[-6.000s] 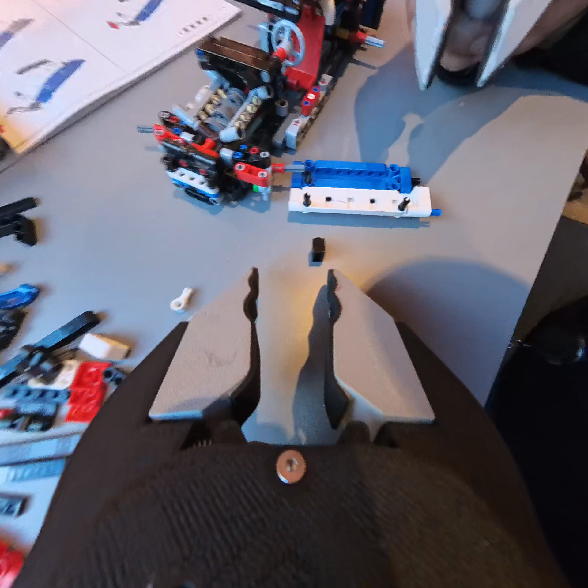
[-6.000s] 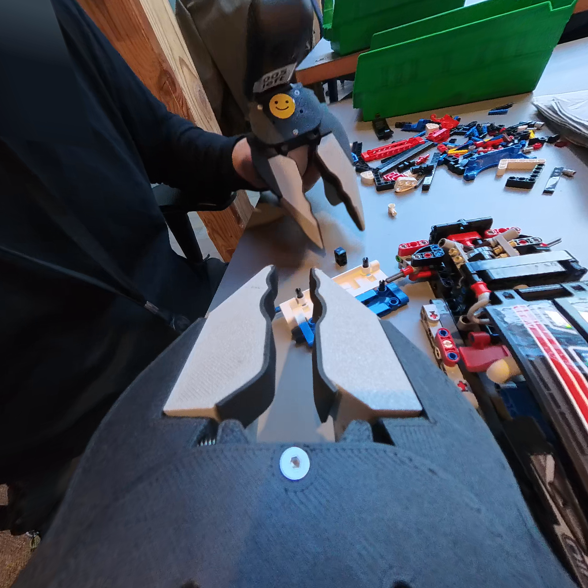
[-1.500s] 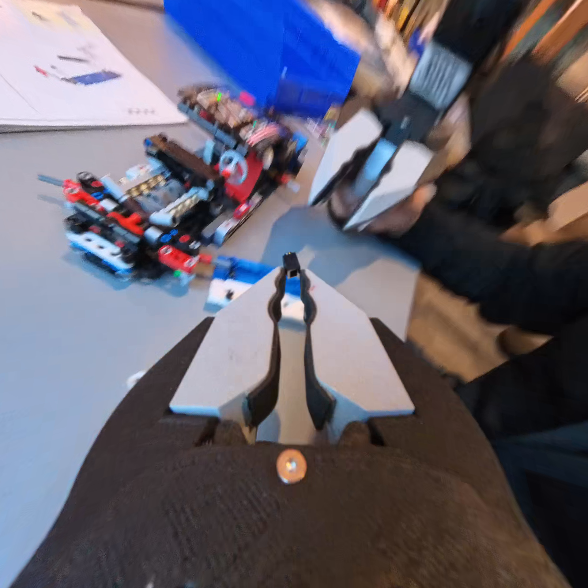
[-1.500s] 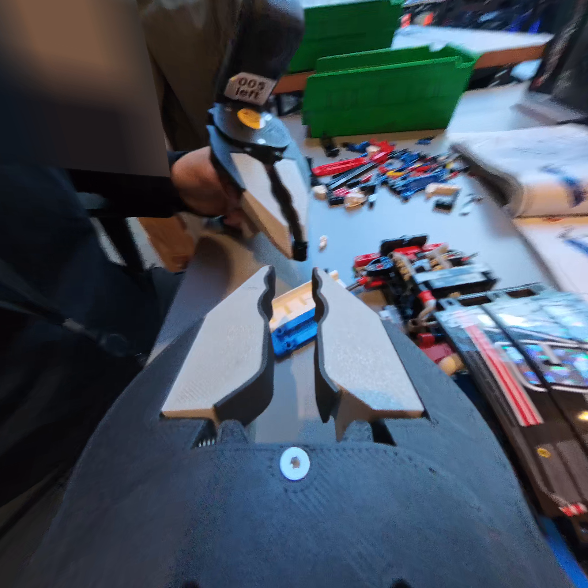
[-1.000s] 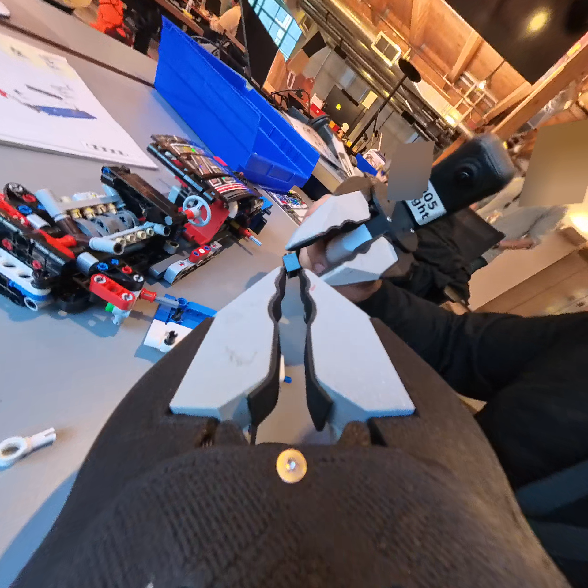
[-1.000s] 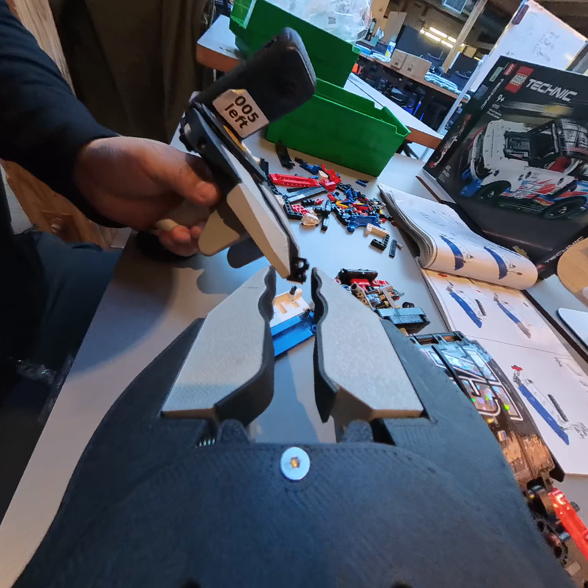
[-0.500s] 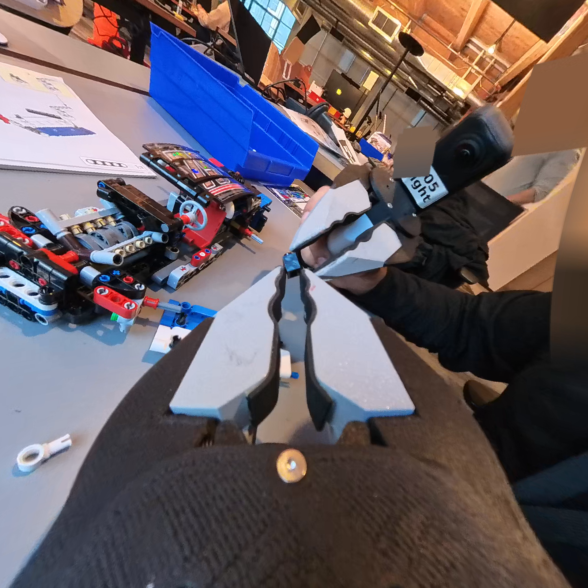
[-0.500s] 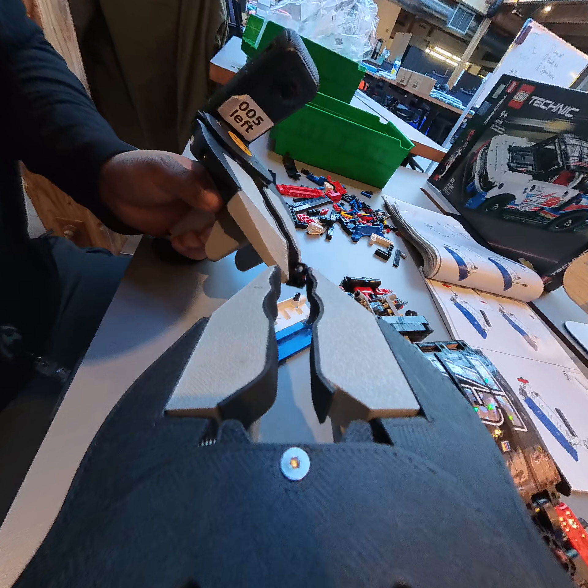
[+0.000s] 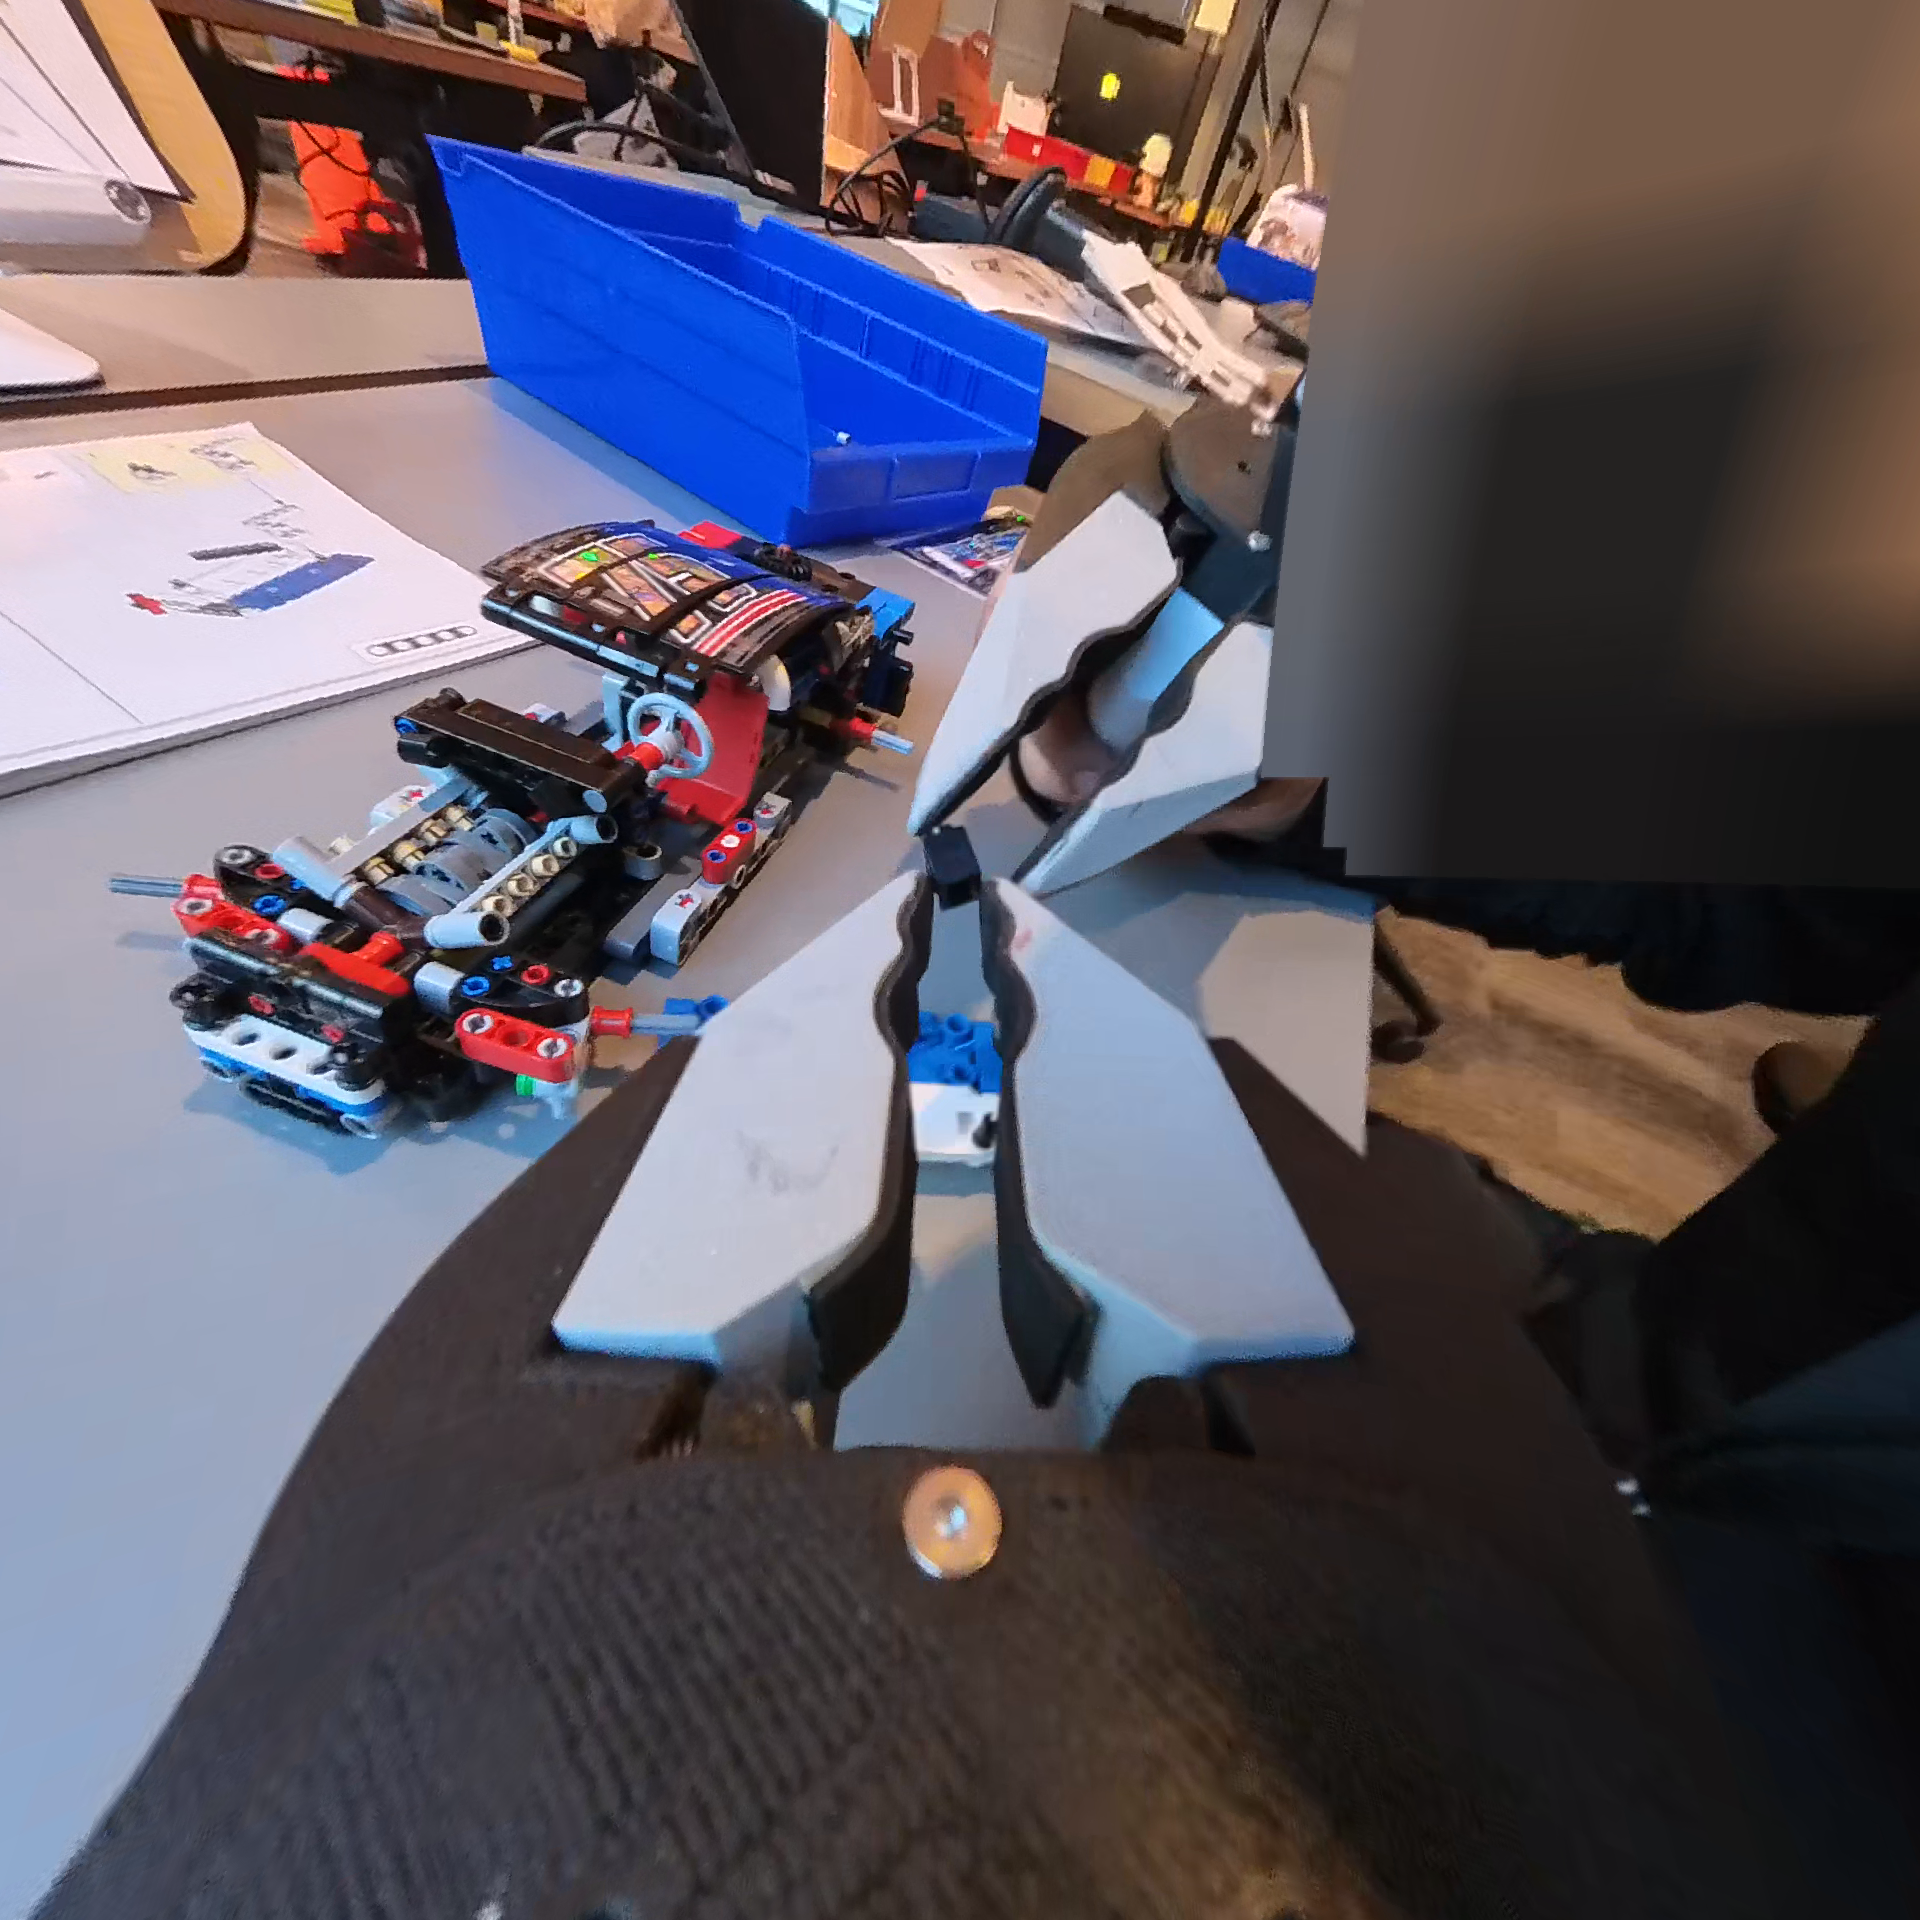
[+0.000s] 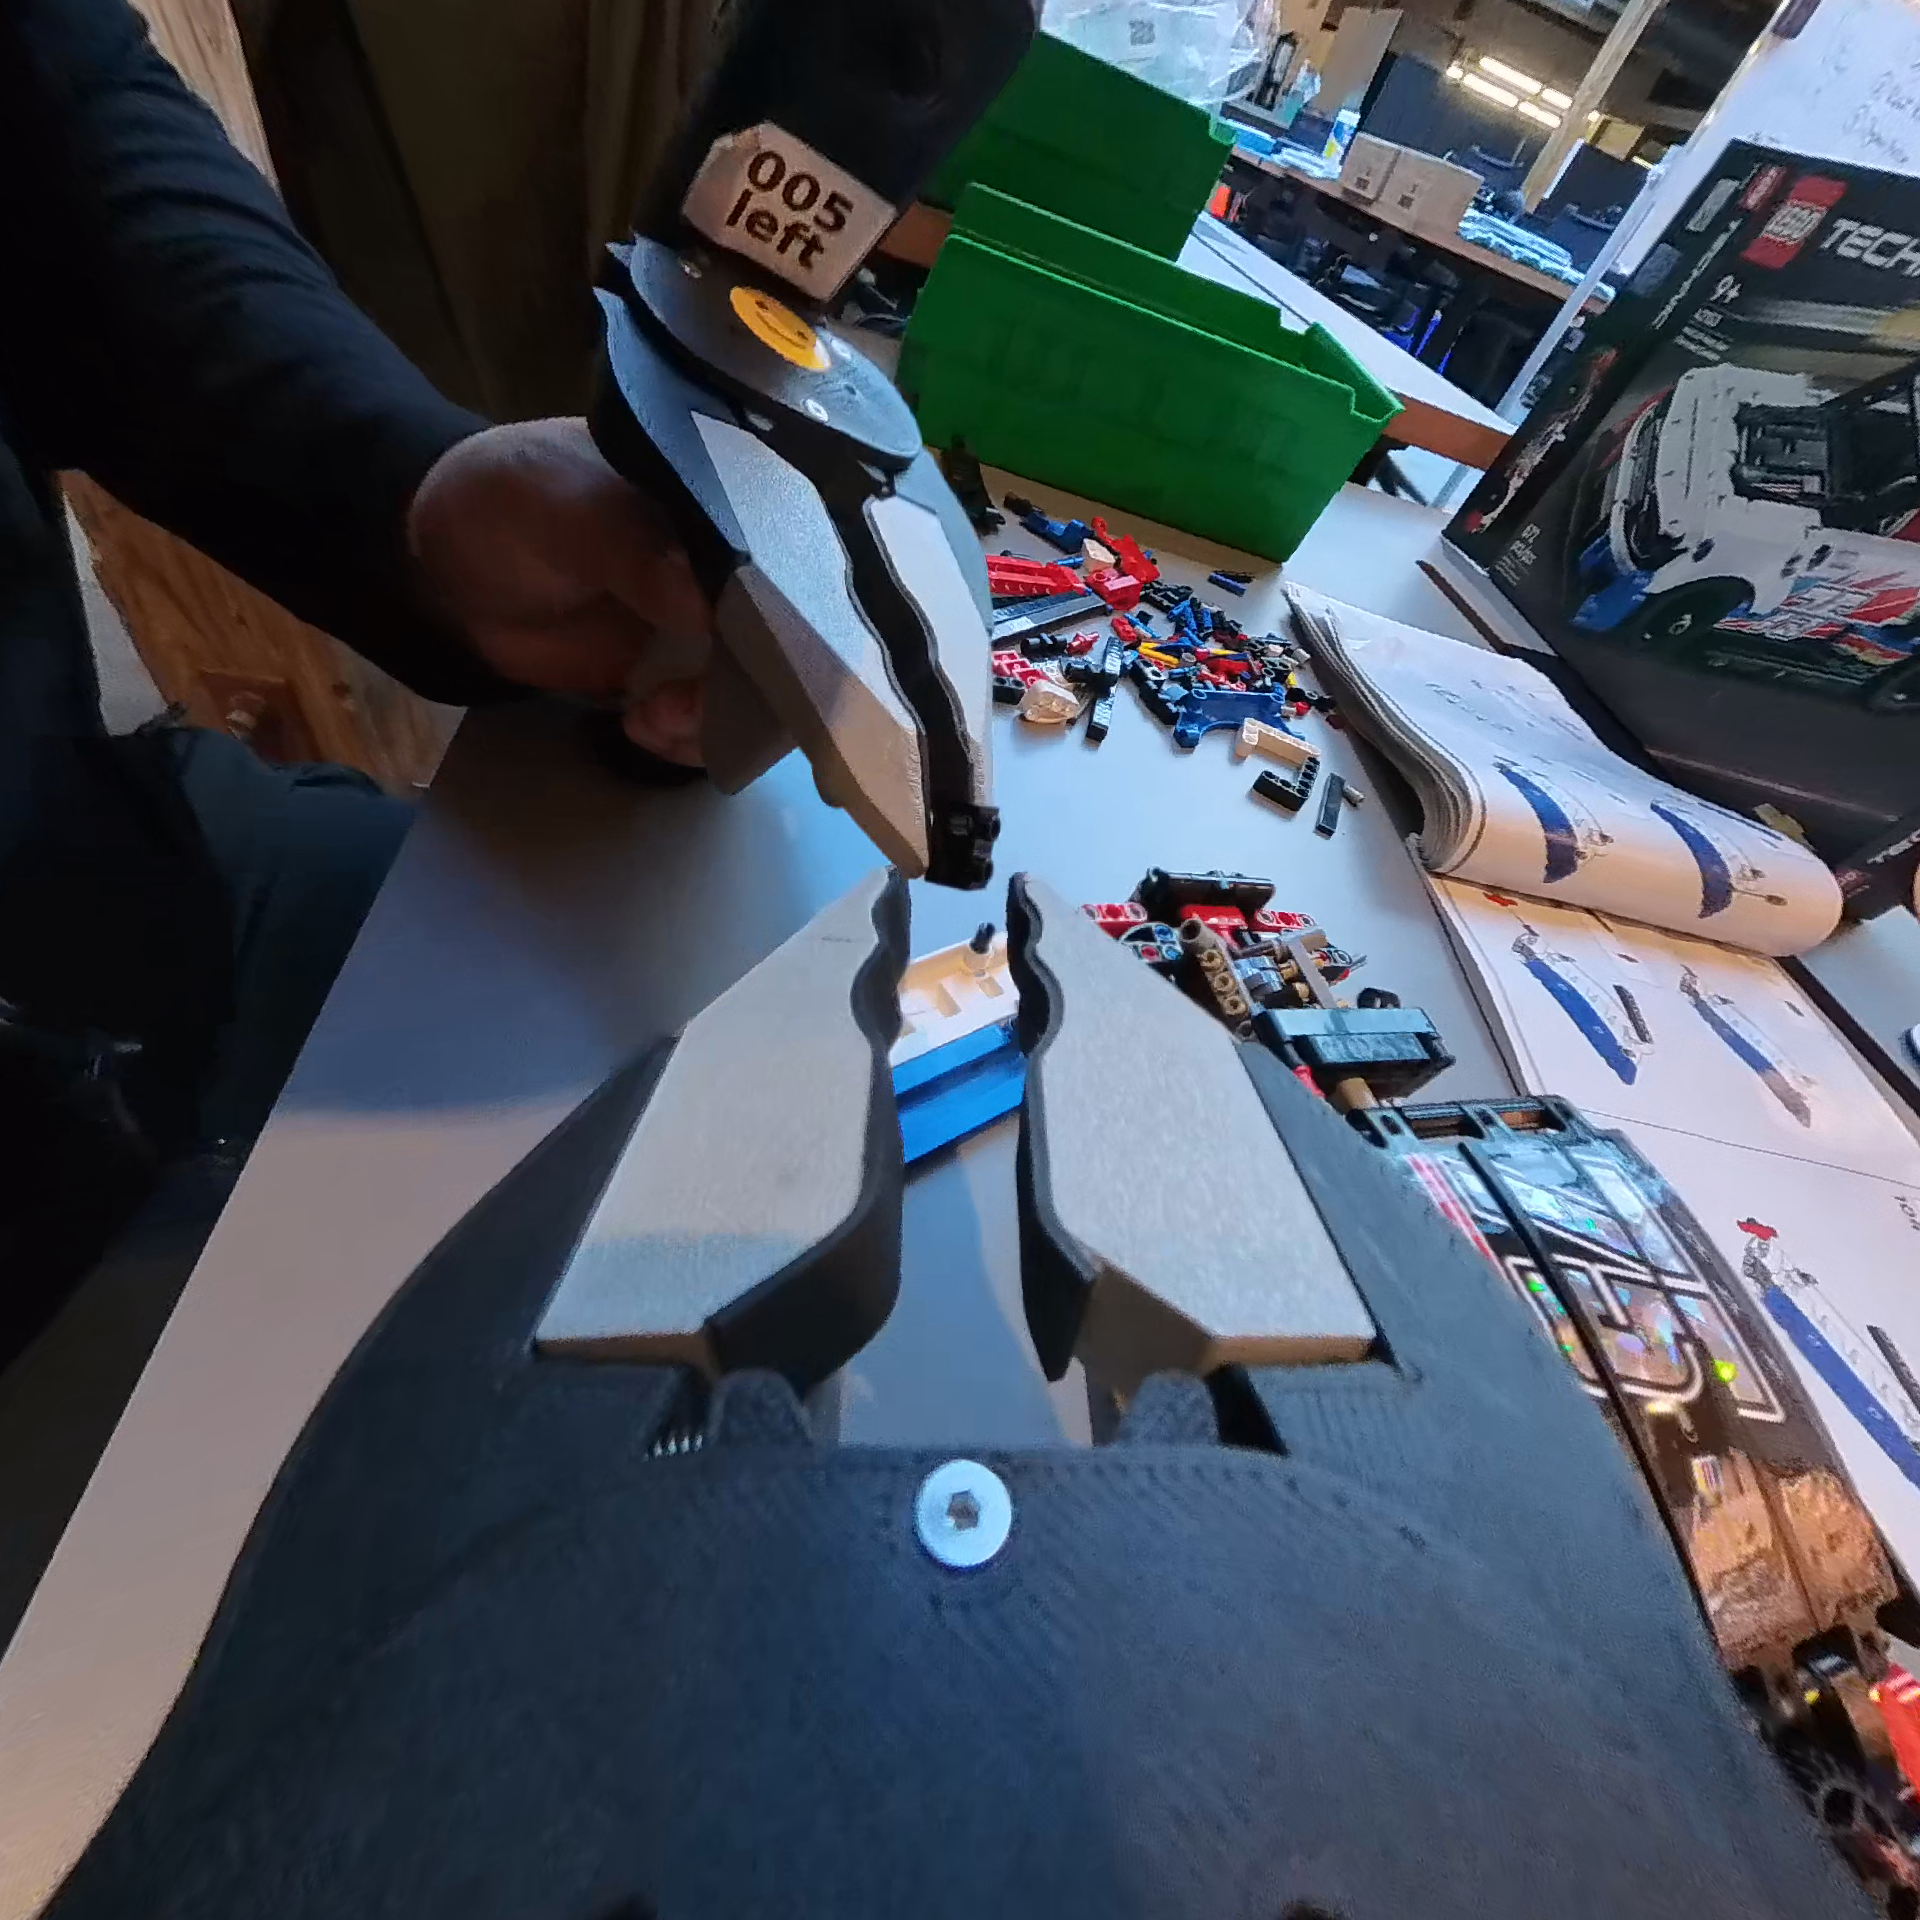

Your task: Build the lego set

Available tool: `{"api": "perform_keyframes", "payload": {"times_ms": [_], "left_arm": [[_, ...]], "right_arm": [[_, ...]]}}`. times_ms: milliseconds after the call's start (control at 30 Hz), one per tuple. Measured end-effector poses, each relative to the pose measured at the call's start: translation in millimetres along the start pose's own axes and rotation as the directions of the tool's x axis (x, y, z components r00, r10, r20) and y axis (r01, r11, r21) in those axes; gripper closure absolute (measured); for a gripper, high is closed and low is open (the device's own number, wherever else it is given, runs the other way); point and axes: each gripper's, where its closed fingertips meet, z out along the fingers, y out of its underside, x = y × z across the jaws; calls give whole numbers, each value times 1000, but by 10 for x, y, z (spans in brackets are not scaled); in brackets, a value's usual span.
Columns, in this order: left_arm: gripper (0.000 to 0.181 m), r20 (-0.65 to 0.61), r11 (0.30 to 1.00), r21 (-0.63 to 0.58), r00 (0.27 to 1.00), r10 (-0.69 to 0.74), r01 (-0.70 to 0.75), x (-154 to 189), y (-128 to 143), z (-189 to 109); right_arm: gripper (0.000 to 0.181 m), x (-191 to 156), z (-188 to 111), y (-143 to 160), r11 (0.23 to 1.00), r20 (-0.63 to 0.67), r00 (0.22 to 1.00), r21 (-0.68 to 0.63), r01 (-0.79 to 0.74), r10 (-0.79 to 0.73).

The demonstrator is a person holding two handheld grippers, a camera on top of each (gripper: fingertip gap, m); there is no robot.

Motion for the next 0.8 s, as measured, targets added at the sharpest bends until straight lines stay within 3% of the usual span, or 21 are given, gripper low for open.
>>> {"api": "perform_keyframes", "payload": {"times_ms": [167, 333, 800], "left_arm": [[175, 117, 977, -21, 970, 214, -213, -211, -9, -205], [176, 135, 967, -8, 958, 253, -255, -406, -47, -385], [176, 137, 993, 116, 991, -3, -13, -845, -240, -497]], "right_arm": [[166, 138, -92, 41, 999, -54, 998, 7, -37, 37], [168, 332, -182, 30, 987, -83, 985, 68, -147, 153], [171, 439, -47, 215, 982, -51, 981, 9, -189, 189]]}}
